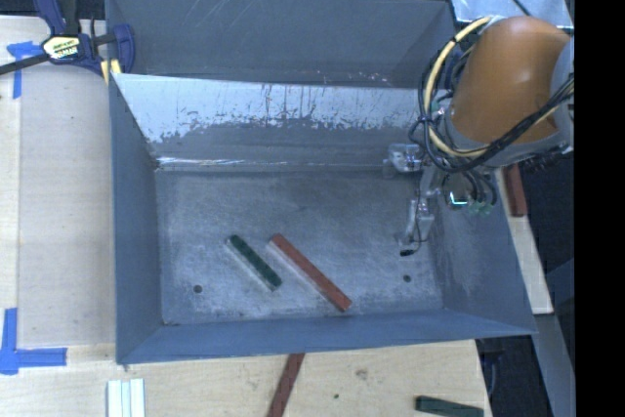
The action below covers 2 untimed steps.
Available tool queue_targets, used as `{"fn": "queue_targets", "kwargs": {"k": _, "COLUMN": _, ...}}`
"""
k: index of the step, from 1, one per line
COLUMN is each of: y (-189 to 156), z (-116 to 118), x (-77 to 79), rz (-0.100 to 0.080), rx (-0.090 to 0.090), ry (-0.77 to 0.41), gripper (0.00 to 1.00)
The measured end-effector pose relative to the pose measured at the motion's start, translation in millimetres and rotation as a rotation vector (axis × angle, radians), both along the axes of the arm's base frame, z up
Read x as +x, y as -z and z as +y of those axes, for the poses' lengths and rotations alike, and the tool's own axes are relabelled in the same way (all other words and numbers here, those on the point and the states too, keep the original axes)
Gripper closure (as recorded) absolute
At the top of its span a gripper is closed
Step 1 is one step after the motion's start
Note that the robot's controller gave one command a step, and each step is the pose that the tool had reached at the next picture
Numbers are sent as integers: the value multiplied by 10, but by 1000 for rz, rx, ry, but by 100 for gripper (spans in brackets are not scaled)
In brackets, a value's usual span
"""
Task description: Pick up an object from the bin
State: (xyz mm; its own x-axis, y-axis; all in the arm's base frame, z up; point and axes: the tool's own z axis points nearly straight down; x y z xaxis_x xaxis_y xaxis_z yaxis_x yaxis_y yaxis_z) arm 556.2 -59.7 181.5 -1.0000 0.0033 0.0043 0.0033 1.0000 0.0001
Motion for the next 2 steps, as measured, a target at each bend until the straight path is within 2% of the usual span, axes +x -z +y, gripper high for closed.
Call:
{"fn": "queue_targets", "kwargs": {"k": 1, "y": -42, "z": 1, "x": 18, "rz": -8, "rx": -1, "ry": -2, "gripper": 0}}
{"fn": "queue_targets", "kwargs": {"k": 2, "y": 435, "z": 188, "x": 118, "rz": -16, "rx": -2, "ry": -30, "gripper": 0}}
